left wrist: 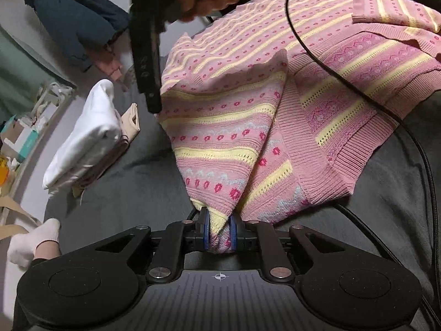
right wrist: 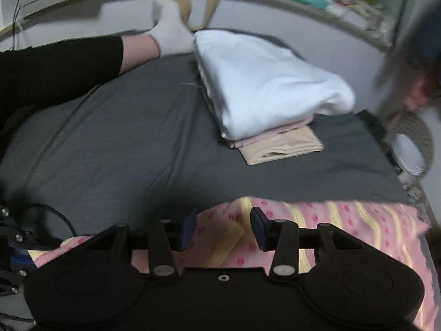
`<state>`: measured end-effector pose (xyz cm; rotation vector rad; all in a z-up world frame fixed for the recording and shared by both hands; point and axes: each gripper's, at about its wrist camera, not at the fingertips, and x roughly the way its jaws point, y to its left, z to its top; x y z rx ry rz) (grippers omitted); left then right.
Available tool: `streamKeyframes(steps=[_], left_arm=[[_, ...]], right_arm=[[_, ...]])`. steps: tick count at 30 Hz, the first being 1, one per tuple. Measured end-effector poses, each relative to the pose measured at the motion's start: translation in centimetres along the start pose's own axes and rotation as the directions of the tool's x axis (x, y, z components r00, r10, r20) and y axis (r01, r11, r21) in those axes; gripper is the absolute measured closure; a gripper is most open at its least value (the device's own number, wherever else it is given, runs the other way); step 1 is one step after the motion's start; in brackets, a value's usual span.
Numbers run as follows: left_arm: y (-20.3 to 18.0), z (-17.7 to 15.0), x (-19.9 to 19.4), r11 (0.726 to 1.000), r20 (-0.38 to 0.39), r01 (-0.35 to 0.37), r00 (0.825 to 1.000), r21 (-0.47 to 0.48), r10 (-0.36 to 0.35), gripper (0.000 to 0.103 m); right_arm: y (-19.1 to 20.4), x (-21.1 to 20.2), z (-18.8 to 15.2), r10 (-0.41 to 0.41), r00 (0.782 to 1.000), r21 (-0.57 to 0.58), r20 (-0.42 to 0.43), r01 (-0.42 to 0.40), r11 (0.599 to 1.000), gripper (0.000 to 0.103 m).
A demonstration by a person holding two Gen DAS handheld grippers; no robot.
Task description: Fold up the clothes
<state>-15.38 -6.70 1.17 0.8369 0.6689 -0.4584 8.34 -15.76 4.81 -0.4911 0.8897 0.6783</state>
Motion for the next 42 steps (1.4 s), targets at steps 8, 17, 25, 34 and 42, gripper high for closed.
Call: streamKeyframes(steps=[8,17,25,34,42], left_arm=[[-0.5,-0.2,-0.4,0.999,-0.002,0.01,1.0,0.05,-0.01,0.09],[-2.6,-0.2,-1.1,0.983,0.018,-0.079,0.997,0.163,0.077,0.081],[-1.7,-0.1,-4.7,0.971,0.072,-0.066,0.996,0.232,0.051,0.037],[0.7,2.5,-4.8,0.98,0.107,0.193,0.976,-0.043,-0.187,0.02],[0.5,1.9,-1.1,0.933,-0.02,0.317,0.945,-0.173,-0.325,0.02]], right_arm=[[-2.0,2.3,1.3,0.064,0.994,0.126,-0.087,-0.053,0.991,0.097],[-0.5,0.8,0.7,-0.045,0.995,0.215,-0.094,0.064,0.975,0.058],[-0.4,-6.0,-6.1,-0.147,0.979,0.387,-0.142,0.191,0.902,0.028],[-2.3,-7.8,-18.0,-0.015,0.997,0.912,0.074,-0.061,0.406,0.054],[-1.9,-5.4,-19.2,-0.081,0.993,0.948,0.081,-0.052,0.315,0.1]])
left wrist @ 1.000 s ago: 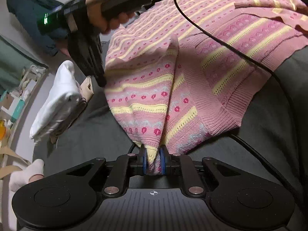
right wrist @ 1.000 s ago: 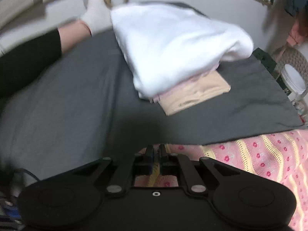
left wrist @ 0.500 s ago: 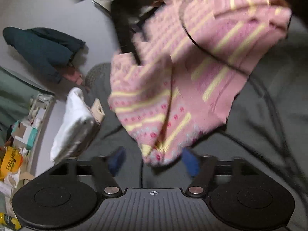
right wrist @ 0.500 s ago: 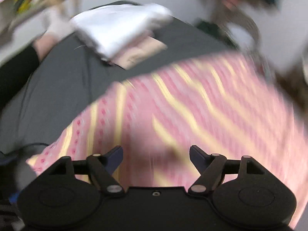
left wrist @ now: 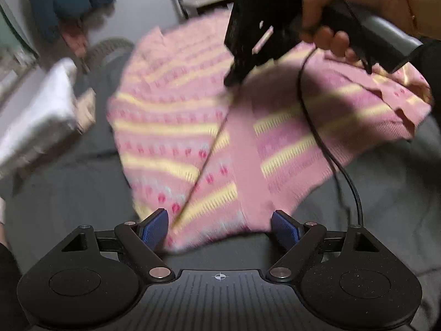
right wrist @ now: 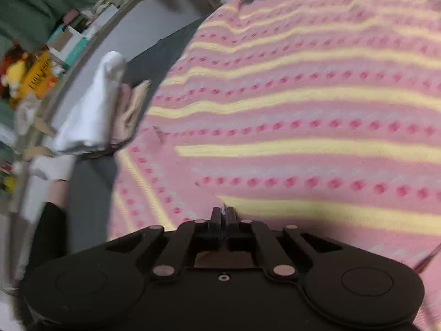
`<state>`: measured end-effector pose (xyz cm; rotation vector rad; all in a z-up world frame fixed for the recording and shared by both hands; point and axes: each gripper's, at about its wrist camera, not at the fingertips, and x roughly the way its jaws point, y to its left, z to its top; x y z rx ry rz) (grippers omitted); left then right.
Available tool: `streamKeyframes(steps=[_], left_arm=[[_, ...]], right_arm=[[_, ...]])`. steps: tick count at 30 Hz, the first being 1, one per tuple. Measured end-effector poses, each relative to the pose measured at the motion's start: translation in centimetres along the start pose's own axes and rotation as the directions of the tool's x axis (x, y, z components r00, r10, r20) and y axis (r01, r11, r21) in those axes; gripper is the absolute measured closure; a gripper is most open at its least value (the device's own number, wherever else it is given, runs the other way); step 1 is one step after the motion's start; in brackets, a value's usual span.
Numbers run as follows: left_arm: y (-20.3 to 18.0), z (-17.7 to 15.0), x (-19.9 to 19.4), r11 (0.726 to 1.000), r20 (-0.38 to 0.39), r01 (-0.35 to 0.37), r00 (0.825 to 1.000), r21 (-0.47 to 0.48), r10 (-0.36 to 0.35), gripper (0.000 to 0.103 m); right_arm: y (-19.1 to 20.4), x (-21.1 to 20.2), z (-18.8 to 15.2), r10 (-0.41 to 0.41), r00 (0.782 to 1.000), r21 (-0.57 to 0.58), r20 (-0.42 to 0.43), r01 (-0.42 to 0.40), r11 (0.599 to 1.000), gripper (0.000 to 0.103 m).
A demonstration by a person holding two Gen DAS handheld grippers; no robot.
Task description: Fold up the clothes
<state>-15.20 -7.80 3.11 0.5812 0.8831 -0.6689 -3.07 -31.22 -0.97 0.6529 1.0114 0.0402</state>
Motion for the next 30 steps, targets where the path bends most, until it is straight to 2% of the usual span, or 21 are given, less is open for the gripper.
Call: streamKeyframes(steps=[1,3,4,5,6,10,14,16,19,21,23,25,26,28,30], left_arm=[[0.2,-0.3,0.4,0.999,-0.021,0.031,0.999,-0.024,-0.032,0.02],[0.2,-0.6,0.1,0.999,-0.012,0.041,0.999,-0.036,-0.042,0.02],[0.4,-0.6,-0.3,0.998,-0.002,0.043,0.999,-0.039,-0.043,0.02],[0.5,-0.6,-0.7,0.998,0.01,0.044,0.999,-0.045,-0.044,0.02],[0.8,-0.5,-1.3,0.997,0.031,0.047,0.998,-0.065,-0.045,0.02],[3.1,0.3,-3.9,0.979,0.163,0.063,0.986,-0.196,-0.03,0.02],[6.5,1.6,-4.4,0.933,0.221,0.044,0.974,-0.357,0.039,0.02],[8.0,3.0,-3.4,0.924,0.2,0.04,0.979,-0.381,0.04,0.019],[8.5,5.5,-2.1,0.944,0.245,0.058,0.969,-0.326,0.025,0.019],[8.2,7.1,-1.0,0.967,0.287,0.085,0.958,-0.239,-0.014,0.019],[7.7,8.4,0.2,0.984,0.325,0.126,0.943,-0.13,-0.078,0.019],[7.6,8.5,1.6,0.982,0.377,0.176,0.915,-0.064,-0.14,0.019],[7.7,8.3,2.3,0.98,0.391,0.19,0.908,-0.066,-0.149,0.019],[8.4,7.2,3.5,0.965,0.404,0.22,0.903,-0.144,-0.146,0.019],[9.9,5.7,4.7,0.93,0.412,0.266,0.899,-0.255,-0.145,0.019]], right_arm=[[-0.1,-0.1,-0.2,-0.001,1.0,-0.004,-0.001,0.001,1.0,0.098],[-0.3,-0.7,-0.6,0.026,0.999,0.01,0.028,-0.026,1.0,0.079],[-0.4,-1.5,-0.9,0.038,0.997,0.017,0.063,-0.039,0.999,0.055],[-0.4,-2.7,-1.3,0.043,0.992,0.026,0.121,-0.047,0.999,0.038],[-0.5,-3.5,-1.6,0.042,0.985,0.027,0.166,-0.047,0.999,0.034],[0.0,-6.1,-3.0,-0.018,0.967,-0.013,0.253,0.022,1.0,0.031],[1.9,-8.1,-2.9,-0.054,0.935,-0.097,0.351,0.094,0.991,0.031],[3.3,-8.6,-1.7,-0.049,0.924,-0.136,0.378,0.108,0.985,0.031],[7.2,-8.2,2.0,-0.028,0.921,-0.219,0.388,0.122,0.968,0.031],[10.2,-7.0,5.4,-0.021,0.926,-0.278,0.378,0.135,0.951,0.031],[12.1,-4.7,9.4,-0.031,0.943,-0.296,0.331,0.135,0.946,0.032],[13.4,-1.5,13.3,-0.081,0.959,-0.265,0.273,0.156,0.952,0.039],[13.8,0.3,14.9,-0.11,0.964,-0.254,0.243,0.173,0.952,0.045],[14.5,4.0,17.7,-0.172,0.967,-0.234,0.186,0.213,0.949,0.049],[14.7,7.5,19.5,-0.23,0.963,-0.211,0.138,0.256,0.943,0.051]])
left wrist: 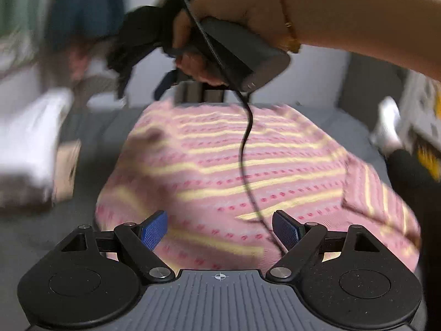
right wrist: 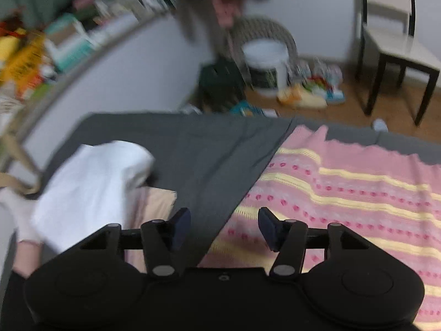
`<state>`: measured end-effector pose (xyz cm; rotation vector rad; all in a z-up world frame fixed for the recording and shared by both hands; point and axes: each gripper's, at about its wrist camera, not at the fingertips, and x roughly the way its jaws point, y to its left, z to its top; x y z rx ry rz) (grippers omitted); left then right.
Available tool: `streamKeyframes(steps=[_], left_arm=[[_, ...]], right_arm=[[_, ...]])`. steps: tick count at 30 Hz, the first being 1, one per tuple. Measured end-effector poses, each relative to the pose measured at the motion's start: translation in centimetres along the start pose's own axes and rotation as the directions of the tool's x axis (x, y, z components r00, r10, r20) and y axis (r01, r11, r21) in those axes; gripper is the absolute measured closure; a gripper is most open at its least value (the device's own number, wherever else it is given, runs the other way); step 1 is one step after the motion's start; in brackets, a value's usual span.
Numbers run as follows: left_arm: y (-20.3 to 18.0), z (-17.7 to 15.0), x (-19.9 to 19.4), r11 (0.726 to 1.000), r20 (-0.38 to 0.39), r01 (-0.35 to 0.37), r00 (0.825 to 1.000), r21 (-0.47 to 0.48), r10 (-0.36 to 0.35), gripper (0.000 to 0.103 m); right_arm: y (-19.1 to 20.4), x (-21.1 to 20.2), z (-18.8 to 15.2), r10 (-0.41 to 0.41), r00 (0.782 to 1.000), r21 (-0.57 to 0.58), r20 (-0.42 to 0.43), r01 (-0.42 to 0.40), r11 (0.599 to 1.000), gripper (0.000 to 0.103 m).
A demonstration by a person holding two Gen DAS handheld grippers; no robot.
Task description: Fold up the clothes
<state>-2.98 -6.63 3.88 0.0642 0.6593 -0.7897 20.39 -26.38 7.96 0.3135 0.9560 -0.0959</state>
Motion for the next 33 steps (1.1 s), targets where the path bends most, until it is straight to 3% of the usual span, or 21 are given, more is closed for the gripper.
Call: streamKeyframes(steps=[4,6,7,8,10,13,15,16,19,21,22,23,26,27,29,33], left_arm=[[3.7,-0.9,1.2,0.983,-0.076,-0.019,0.997,-0.185,0.005,0.019],[5.5,-0.9,1.0,0.96,-0.058,-0.019,0.998,-0.28,0.003,0.019],[6.2,-1.0,0.9,0.948,-0.048,-0.011,0.999,-0.319,-0.004,0.019],[6.7,-1.0,0.9,0.938,-0.046,-0.009,0.999,-0.347,-0.008,0.019],[7.3,-1.1,0.6,0.928,-0.049,-0.017,0.999,-0.373,-0.001,0.019],[7.2,-1.4,-0.1,0.932,-0.059,-0.052,0.998,-0.358,0.033,0.019],[7.1,-1.7,-0.5,0.934,-0.067,-0.06,0.997,-0.353,0.038,0.019],[7.1,-1.7,-0.7,0.933,-0.071,-0.055,0.997,-0.355,0.032,0.019],[7.1,-1.9,-1.2,0.932,-0.067,-0.031,0.998,-0.362,0.007,0.019],[6.9,-2.0,-1.0,0.933,-0.071,-0.03,0.997,-0.357,0.005,0.019],[6.8,-2.0,-0.9,0.936,-0.077,-0.033,0.997,-0.352,0.007,0.019],[6.7,-1.9,-0.6,0.938,-0.084,-0.038,0.996,-0.346,0.01,0.019],[6.4,-1.5,-0.3,0.941,-0.1,-0.047,0.995,-0.335,0.014,0.019],[6.4,-1.5,-0.3,0.942,-0.102,-0.046,0.995,-0.333,0.012,0.019],[6.1,-1.4,-0.6,0.944,-0.102,-0.05,0.995,-0.326,0.017,0.019],[6.0,-1.6,-0.6,0.952,-0.109,-0.072,0.993,-0.297,0.041,0.019]], right_arm=[[1.0,5.9,1.2,-0.182,0.983,-0.06,-0.038,0.179,0.982,0.052],[0.8,7.7,1.0,-0.237,0.97,-0.085,-0.054,0.232,0.969,0.064],[0.5,8.5,0.9,-0.257,0.964,-0.092,-0.063,0.25,0.964,0.083],[-0.2,8.9,0.5,-0.252,0.965,-0.079,-0.07,0.246,0.966,0.093],[-1.9,8.0,0.0,-0.191,0.981,-0.017,-0.033,0.191,0.981,0.097],[-6.1,4.1,-1.8,-0.077,0.993,0.16,0.095,0.061,0.985,0.097],[-9.5,0.9,-4.8,-0.018,0.984,0.295,0.178,-0.035,0.955,0.097],[-10.8,-0.1,-6.6,-0.027,0.979,0.341,0.204,-0.045,0.939,0.097],[-13.9,-1.2,-10.9,-0.079,0.981,0.411,0.175,0.001,0.912,0.094],[-14.7,-1.5,-12.4,-0.091,0.987,0.411,0.132,0.03,0.911,0.086],[-14.6,-2.0,-12.8,-0.103,0.985,0.411,0.14,0.036,0.911,0.073],[-14.2,-2.8,-12.9,-0.098,0.979,0.398,0.176,0.02,0.917,0.064],[-10.6,-4.9,-11.7,-0.128,0.948,0.262,0.293,0.05,0.964,0.053],[-9.2,-5.2,-11.0,-0.126,0.941,0.201,0.315,0.063,0.978,0.053],[-7.1,-4.4,-9.3,-0.122,0.954,0.126,0.273,0.09,0.988,0.053],[-5.9,-0.3,-5.8,-0.203,0.969,0.167,0.14,0.179,0.97,0.053]])
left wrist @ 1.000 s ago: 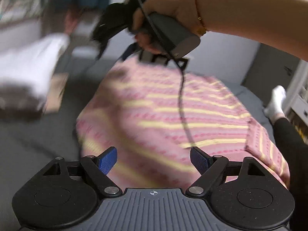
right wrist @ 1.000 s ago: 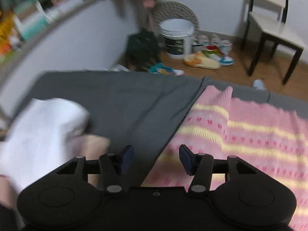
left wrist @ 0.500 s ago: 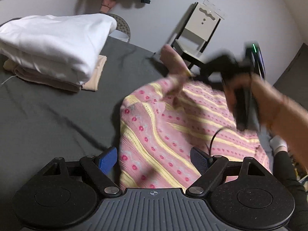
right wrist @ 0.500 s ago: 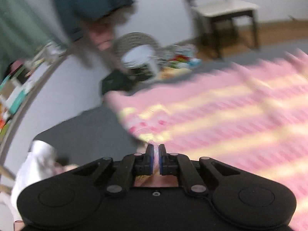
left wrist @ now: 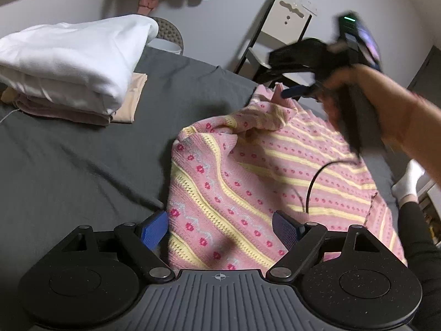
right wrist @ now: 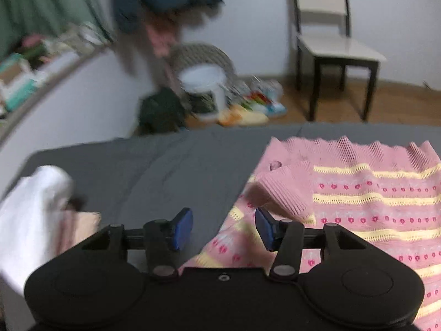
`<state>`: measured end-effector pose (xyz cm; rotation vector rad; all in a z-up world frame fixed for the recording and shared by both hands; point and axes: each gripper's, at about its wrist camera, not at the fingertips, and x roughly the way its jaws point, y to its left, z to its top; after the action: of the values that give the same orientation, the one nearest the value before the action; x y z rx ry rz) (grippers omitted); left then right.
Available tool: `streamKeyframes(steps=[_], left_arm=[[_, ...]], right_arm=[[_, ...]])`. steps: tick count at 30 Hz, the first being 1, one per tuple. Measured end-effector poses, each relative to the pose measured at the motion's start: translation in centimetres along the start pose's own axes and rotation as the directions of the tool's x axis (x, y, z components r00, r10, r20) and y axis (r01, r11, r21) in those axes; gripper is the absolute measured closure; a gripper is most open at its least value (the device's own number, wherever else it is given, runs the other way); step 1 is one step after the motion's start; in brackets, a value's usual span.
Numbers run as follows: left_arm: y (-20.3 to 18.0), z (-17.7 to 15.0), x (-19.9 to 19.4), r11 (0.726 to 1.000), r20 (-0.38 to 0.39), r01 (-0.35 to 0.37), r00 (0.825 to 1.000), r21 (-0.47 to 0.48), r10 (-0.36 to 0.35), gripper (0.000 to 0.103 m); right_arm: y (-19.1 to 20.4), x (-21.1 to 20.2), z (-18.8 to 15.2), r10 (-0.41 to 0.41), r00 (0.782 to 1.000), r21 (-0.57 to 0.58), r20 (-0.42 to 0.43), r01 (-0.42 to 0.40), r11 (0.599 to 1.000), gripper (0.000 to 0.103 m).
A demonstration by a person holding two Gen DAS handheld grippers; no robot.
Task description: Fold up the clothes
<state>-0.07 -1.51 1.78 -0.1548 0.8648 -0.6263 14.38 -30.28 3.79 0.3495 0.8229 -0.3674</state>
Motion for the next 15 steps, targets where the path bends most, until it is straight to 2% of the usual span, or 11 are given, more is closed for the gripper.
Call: streamKeyframes(steps=[3,4,6,10,13,14,15], left_arm=[[0.1,-0.1,0.2,1.0,-0.009,-0.008,1.0,0.01,0.009,0.019],[0.2,-0.2,0.3,1.0,-0.013,-0.011,1.0,0.012,0.011,0.019],[0.3,-0.1,0.3,1.0,-0.016,-0.013,1.0,0.008,0.013,0.019],[0.3,0.0,0.0,1.0,-0.006,-0.005,1.0,0.008,0.005,0.019],[0.1,0.0,-0.2,1.0,-0.001,0.003,1.0,0.013,-0.003,0.019],[0.0,0.0,-0.2,1.0,0.0,0.004,1.0,0.016,-0.004,0.019],[-0.1,0.0,-0.2,1.0,0.0,0.004,1.0,0.02,-0.004,0.019]], right_arm=[[0.4,3.2,0.8,-0.092,0.99,0.068,-0.103,0.099,0.993,0.055],[0.2,3.9,0.9,-0.11,0.985,0.098,-0.132,0.123,0.988,0.059],[-1.1,3.9,0.3,-0.119,0.985,0.197,-0.127,0.142,0.97,0.061],[-3.6,2.9,-0.8,-0.093,0.99,0.37,-0.109,0.128,0.92,0.065],[-4.2,3.0,-1.1,-0.067,0.99,0.366,-0.125,0.109,0.924,0.073],[-4.1,3.1,-1.1,-0.065,0.989,0.361,-0.13,0.108,0.926,0.083],[-4.1,3.2,-0.9,-0.065,0.989,0.356,-0.133,0.108,0.928,0.087]])
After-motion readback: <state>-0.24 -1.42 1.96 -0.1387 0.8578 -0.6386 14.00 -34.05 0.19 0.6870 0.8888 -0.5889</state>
